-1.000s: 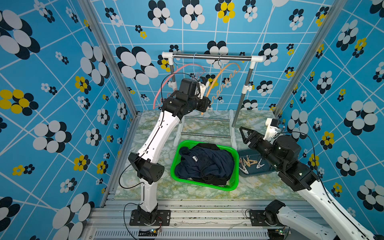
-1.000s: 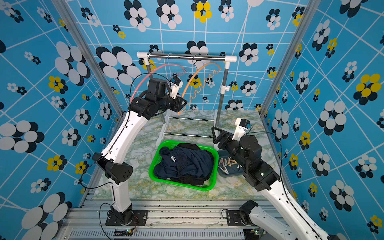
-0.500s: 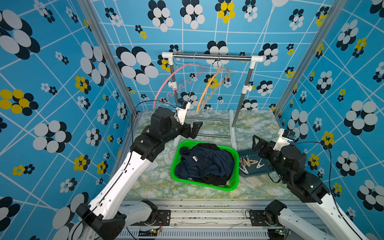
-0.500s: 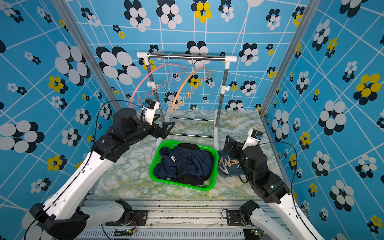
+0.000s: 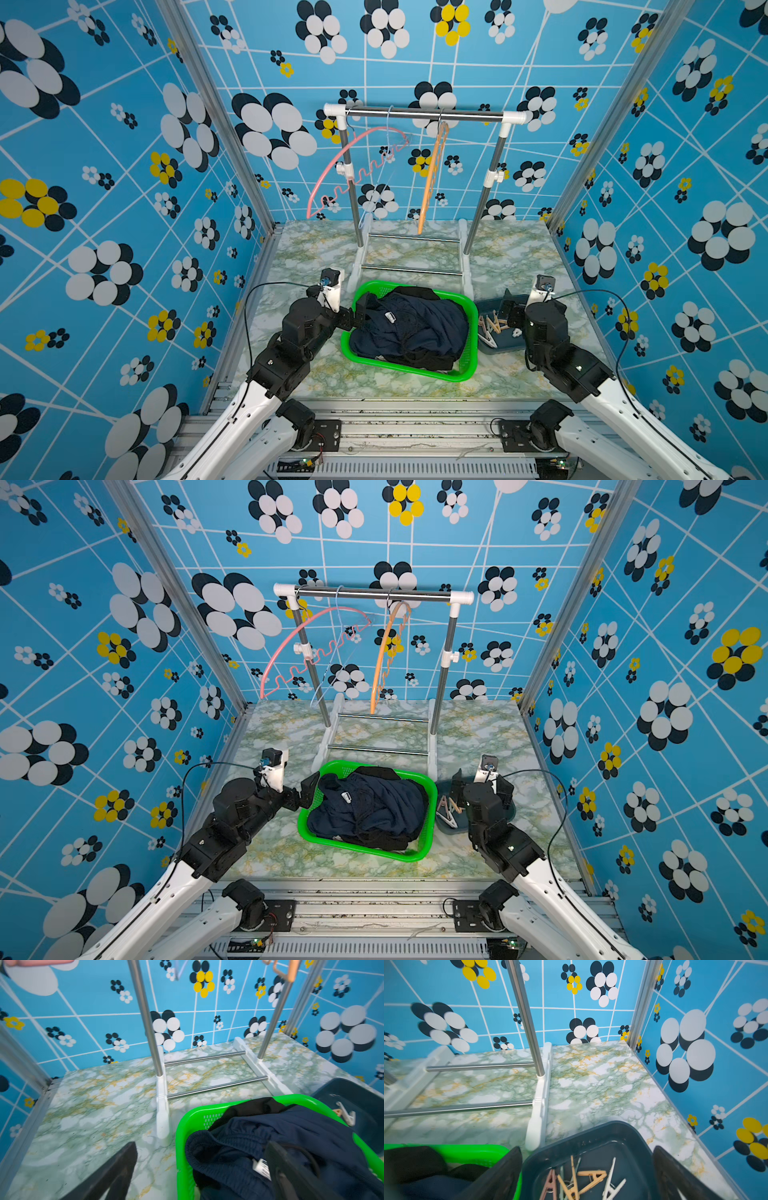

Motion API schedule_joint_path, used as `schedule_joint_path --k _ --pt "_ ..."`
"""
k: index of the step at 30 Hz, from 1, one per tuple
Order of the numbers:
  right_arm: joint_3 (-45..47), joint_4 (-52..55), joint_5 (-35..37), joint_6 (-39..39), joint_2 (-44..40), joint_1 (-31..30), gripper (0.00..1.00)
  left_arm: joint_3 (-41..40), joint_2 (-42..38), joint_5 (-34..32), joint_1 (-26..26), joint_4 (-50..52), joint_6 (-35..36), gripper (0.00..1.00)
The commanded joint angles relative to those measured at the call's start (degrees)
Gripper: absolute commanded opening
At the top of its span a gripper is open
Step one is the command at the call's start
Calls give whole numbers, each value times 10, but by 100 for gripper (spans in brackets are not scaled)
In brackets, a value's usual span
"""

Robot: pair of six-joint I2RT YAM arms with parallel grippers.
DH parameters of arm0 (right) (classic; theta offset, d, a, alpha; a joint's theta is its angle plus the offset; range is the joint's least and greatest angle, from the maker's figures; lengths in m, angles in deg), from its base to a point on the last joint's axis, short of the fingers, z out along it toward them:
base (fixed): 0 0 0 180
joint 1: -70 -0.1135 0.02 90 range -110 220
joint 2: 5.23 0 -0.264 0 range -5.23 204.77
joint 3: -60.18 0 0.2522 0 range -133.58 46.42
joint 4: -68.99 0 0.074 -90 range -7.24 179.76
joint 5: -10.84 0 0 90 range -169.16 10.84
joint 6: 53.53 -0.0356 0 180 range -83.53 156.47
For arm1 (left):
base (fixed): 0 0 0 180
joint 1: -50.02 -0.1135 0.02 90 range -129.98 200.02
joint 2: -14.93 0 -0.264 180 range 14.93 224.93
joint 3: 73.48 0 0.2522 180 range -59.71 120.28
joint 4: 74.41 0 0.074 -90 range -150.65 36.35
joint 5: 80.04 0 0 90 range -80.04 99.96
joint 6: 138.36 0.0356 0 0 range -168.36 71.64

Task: Remove the clothespins securing shorts to the hanger
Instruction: Reset both arms

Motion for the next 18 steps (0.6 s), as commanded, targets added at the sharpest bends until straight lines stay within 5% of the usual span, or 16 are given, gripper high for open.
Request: schedule_joint_path --k 1,10,18 --pt "26 -130 52 81 43 26 99 -54 28 -43 -55 -115 -4 99" --pt "115 -360 11 97 148 138 99 -159 181 -34 -138 -384 33 99" --pt "164 -506 -70 94 226 201 99 -177 266 13 -183 -454 62 99"
